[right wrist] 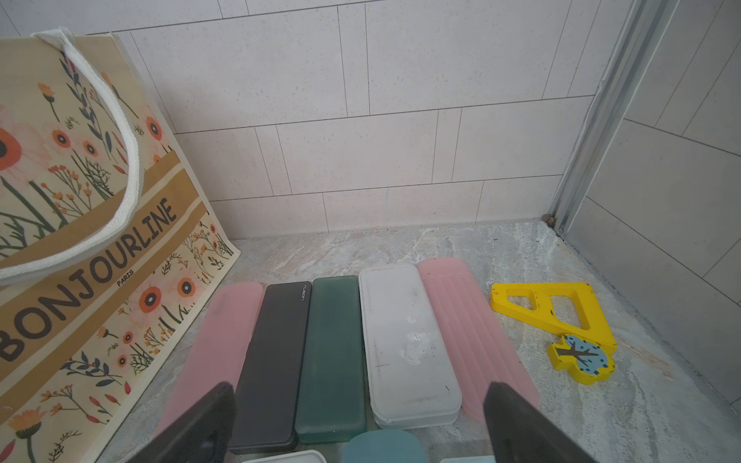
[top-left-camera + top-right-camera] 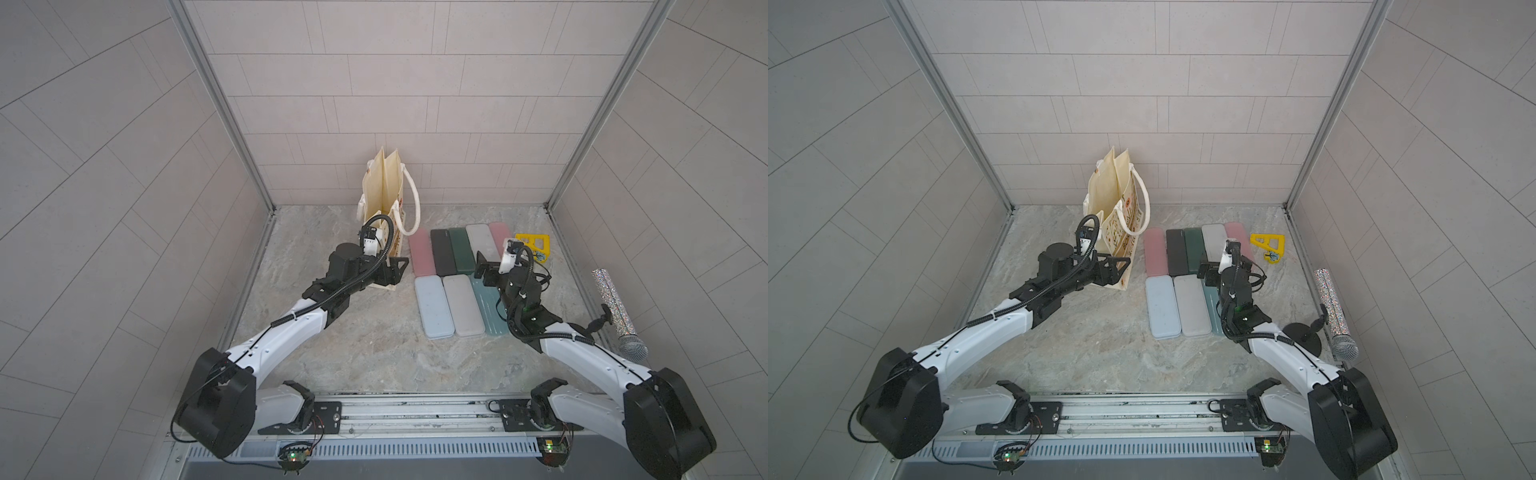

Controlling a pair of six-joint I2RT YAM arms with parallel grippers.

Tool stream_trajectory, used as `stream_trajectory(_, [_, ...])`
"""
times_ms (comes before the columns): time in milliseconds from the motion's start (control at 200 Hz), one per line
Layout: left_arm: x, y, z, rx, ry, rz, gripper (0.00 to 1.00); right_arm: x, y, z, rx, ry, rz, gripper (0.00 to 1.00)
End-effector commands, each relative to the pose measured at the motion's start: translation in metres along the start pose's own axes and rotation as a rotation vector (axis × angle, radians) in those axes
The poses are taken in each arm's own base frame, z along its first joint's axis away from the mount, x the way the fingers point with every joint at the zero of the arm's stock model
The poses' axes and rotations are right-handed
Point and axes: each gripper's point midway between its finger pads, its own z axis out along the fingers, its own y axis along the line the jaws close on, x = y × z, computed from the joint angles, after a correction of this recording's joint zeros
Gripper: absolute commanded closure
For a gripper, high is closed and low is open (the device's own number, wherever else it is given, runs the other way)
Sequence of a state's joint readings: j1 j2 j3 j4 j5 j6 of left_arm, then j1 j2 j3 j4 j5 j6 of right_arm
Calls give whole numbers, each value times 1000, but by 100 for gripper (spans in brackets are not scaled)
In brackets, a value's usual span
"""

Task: Take out the pencil case from the canvas bag
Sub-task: Move the canvas bag to the center of the board, then reset both arms

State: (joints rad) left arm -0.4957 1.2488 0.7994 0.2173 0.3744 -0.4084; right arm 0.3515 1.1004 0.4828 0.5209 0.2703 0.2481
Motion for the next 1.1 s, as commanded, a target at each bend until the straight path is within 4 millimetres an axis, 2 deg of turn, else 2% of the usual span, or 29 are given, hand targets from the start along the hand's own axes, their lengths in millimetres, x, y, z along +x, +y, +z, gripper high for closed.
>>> stream_trajectory(0, [-18, -20, -23, 54, -76, 57, 11, 0, -7, -1, 25, -18, 16, 0])
stream_trajectory(55, [-10, -15, -40, 10, -80, 72, 9, -1, -10, -3, 37, -30, 12, 0])
stream_trajectory(100, [1, -8, -56, -36, -70, 87, 1, -1, -14, -4, 55, -36, 10, 0])
stream_trajectory(140, [10, -2, -69, -72, -62, 97, 0, -1, -19, -5, 76, -33, 4, 0])
stream_trajectory(225, [16, 9, -101, -161, -110, 120, 0, 1, -35, -7, 148, -28, -1, 0])
stream_trajectory(280, [14, 31, -122, -293, -181, 115, 0, 4, -49, -8, 208, -18, -3, 0])
stream_trajectory(390, [6, 98, -170, -706, -372, 32, 0, 16, -93, -11, 373, 19, 54, 0])
stream_trajectory(445, [1, 116, -181, -828, -450, 42, 0, 23, -114, -11, 427, 39, 75, 0])
stream_trajectory(525, [-6, 137, -185, -967, -499, 127, 0, 34, -138, -11, 502, 69, 54, 0])
stream_trajectory(595, [-7, 158, -178, -1054, -483, 186, 0, 45, -144, -6, 507, 89, 13, 0])
stream_trajectory(731, [3, 189, -161, -1126, -427, 290, 0, 72, -137, 7, 450, 132, -49, 0])
stream_trajectory(746, [12, 194, -159, -1129, -403, 300, 0, 74, -137, 7, 447, 134, -56, 0])
stream_trajectory(796, [23, 202, -152, -1110, -357, 329, 0, 80, -133, 11, 415, 129, -78, 0])
stream_trajectory(941, [47, 231, -145, -1088, -282, 301, 0, 82, -124, 24, 358, 173, -119, 0])
stream_trajectory(1096, [46, 247, -132, -986, -324, 289, 0, 78, -117, 24, 306, 109, -165, 0])
